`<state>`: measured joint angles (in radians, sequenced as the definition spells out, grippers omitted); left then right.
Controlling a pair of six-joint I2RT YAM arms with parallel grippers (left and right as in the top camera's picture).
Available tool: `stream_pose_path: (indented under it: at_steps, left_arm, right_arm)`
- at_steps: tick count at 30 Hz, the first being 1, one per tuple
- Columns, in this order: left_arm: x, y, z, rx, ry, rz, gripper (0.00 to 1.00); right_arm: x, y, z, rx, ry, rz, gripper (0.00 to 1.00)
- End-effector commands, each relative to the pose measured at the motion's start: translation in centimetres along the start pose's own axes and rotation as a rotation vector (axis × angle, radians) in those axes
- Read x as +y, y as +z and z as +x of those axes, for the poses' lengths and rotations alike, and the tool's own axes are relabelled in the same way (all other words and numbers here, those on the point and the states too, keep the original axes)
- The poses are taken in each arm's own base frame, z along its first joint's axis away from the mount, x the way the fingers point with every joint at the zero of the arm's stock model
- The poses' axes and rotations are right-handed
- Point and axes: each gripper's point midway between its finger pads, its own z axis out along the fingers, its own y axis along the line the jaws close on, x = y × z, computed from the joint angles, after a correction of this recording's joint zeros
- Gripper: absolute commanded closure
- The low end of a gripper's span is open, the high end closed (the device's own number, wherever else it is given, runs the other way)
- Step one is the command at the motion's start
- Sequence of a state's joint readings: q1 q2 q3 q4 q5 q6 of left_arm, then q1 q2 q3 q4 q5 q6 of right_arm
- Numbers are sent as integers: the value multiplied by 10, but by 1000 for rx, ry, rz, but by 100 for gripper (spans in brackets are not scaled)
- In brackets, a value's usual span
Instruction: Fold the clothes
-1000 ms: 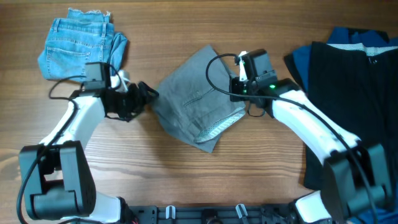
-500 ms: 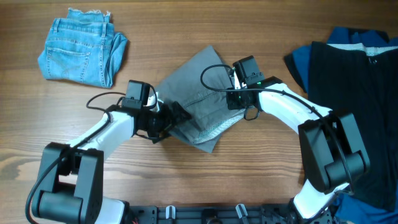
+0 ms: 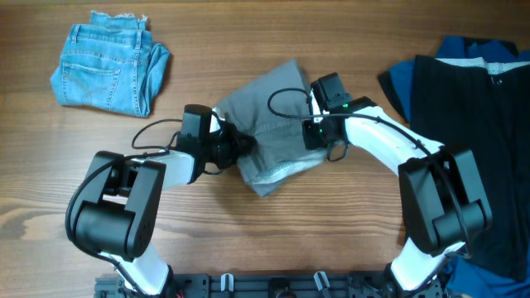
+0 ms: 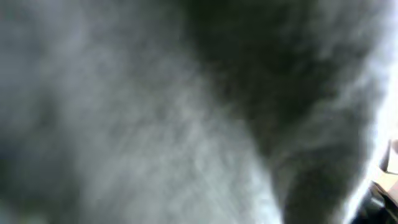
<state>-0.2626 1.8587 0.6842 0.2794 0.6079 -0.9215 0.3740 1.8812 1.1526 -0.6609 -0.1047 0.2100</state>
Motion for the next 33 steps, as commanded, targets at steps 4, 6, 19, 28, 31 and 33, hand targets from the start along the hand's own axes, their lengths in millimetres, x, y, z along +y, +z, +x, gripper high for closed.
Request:
stream_pose_path:
  at_steps: [4,6,19,28,31,33]
  left_arm:
    - [-10,-39,-5,17,98,6,96]
    - [-58,-81,-34,-71,154,143,96]
    - [-118,-316,-259,-1013,370,303,96]
    - [-23,-311,-343,-1054,216,284,96]
    - [-61,-338,-340,-1063,312,401,96]
    - [-113,-345,-334,-1019,381,519,96]
  right_arm:
    - [12,-89,-29,-86,-112,-46,96]
    - [17,-122,-48,-202,-133,-48,93]
    - [29,-184,-96,-516,-182,-60,83]
    - [28,-183,-95,-507,-126,-70,82]
    - [28,-184,-95,-511,-123,-71,83]
    - [28,-184,-95,-509,-102,-77,83]
